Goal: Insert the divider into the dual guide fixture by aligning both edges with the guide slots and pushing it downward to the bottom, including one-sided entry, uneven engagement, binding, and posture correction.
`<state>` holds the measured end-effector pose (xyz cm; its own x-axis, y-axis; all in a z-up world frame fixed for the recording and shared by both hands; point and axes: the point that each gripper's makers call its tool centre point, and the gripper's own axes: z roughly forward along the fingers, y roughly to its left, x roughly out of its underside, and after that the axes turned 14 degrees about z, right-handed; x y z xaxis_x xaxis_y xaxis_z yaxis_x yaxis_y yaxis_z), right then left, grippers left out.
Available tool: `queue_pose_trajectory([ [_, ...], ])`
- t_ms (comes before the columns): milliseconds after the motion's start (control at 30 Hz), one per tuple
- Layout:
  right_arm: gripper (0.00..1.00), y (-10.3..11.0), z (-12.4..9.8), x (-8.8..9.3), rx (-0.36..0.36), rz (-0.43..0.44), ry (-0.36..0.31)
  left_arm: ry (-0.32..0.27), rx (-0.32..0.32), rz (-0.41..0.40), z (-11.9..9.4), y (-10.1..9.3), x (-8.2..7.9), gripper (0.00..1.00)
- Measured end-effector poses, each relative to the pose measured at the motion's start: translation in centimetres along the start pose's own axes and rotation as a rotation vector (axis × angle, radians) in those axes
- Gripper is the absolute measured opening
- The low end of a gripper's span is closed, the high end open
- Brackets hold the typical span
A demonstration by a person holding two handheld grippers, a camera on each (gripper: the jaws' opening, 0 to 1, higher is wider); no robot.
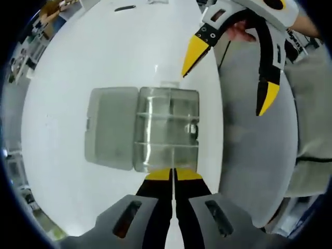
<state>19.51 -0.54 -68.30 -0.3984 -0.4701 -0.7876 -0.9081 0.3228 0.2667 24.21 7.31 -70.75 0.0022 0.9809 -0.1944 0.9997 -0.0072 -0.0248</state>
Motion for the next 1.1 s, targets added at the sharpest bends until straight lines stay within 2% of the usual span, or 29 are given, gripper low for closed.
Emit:
queue_pose_trajectory([
  [1100,0.65,0.0,0.1,0.4,-0.008,0.030,-0.006,0.025,-0.002,-0.009,1.3,0.7,0.6,0.00],
])
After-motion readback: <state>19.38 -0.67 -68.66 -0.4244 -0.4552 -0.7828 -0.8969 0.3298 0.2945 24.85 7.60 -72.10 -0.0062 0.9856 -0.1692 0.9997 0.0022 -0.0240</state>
